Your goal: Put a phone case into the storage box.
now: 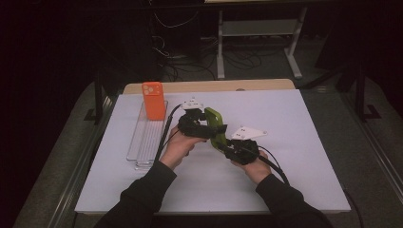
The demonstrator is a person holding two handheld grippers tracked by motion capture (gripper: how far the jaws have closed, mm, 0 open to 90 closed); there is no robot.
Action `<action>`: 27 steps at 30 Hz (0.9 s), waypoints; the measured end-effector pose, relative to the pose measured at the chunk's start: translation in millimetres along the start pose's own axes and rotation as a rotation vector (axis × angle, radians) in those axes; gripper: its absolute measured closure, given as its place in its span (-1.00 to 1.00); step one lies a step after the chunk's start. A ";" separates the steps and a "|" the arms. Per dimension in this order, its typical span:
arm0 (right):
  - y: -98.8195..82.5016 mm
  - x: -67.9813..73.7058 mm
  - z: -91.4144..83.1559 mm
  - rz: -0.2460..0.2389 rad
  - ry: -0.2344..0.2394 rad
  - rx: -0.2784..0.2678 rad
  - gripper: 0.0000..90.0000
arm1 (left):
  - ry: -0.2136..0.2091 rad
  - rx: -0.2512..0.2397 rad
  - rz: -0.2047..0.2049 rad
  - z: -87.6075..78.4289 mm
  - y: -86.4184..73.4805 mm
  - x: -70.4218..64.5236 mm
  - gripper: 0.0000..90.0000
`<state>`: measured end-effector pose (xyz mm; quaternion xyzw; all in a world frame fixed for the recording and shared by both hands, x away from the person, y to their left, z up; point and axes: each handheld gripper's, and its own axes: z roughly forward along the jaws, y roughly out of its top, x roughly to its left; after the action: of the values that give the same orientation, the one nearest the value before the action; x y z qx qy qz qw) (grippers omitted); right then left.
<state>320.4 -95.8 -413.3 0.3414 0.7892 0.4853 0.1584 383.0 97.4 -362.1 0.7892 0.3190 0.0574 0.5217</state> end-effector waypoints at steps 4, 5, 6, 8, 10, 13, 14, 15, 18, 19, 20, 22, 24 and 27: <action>0.0 0.6 1.0 0.000 0.015 0.007 0.14 | 0.007 -0.002 0.007 -0.6 0.1 1.1 -0.68; 0.1 0.2 0.8 0.005 0.015 0.013 0.02 | 0.010 -0.002 0.009 -1.3 0.4 1.7 -0.67; 0.1 -0.7 0.6 0.007 0.020 0.021 -0.08 | 0.010 -0.006 0.004 -2.0 0.8 1.9 -0.67; -0.1 -2.6 -0.6 0.013 0.029 0.046 -0.22 | 0.017 -0.002 0.021 -4.3 2.7 4.3 -0.67; -0.8 -4.5 -2.8 0.009 0.021 0.055 -0.34 | 0.027 -0.005 0.026 -7.8 5.2 6.2 -0.67; -2.6 -9.5 -6.6 0.024 0.017 0.088 -0.52 | 0.044 -0.016 0.018 -14.7 9.7 10.3 -0.68; -3.9 -12.0 -7.7 0.024 0.014 0.105 -0.63 | 0.049 -0.018 0.016 -17.2 11.6 12.0 -0.67; -5.1 -14.1 -8.3 0.037 0.011 0.126 -0.73 | 0.054 -0.023 0.015 -19.4 13.6 13.8 -0.67; -9.7 -21.1 -11.7 0.067 0.024 0.162 -0.93 | 0.082 -0.021 0.029 -27.3 20.7 19.1 -0.68; -10.6 -21.9 -13.2 0.064 0.015 0.168 -0.97 | 0.096 -0.020 0.036 -30.1 23.4 21.5 -0.68; -11.7 -22.8 -15.8 0.055 0.014 0.177 -1.00 | 0.107 -0.022 0.043 -33.1 25.9 24.1 -0.68; -14.8 -23.3 -21.3 0.042 -0.009 0.179 -1.00 | 0.130 -0.026 0.040 -39.5 31.5 28.8 -0.68; -19.1 -26.0 -27.3 0.037 -0.015 0.189 -1.00 | 0.158 -0.032 0.049 -46.8 37.7 34.4 -0.68; -26.4 -31.0 -37.2 0.033 -0.030 0.193 -1.00 | 0.209 -0.047 0.049 -59.6 47.5 43.6 -0.68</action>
<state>310.8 -149.6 -421.1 0.3751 0.8242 0.4044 0.1284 413.3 156.9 -305.0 0.7740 0.3508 0.1596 0.5024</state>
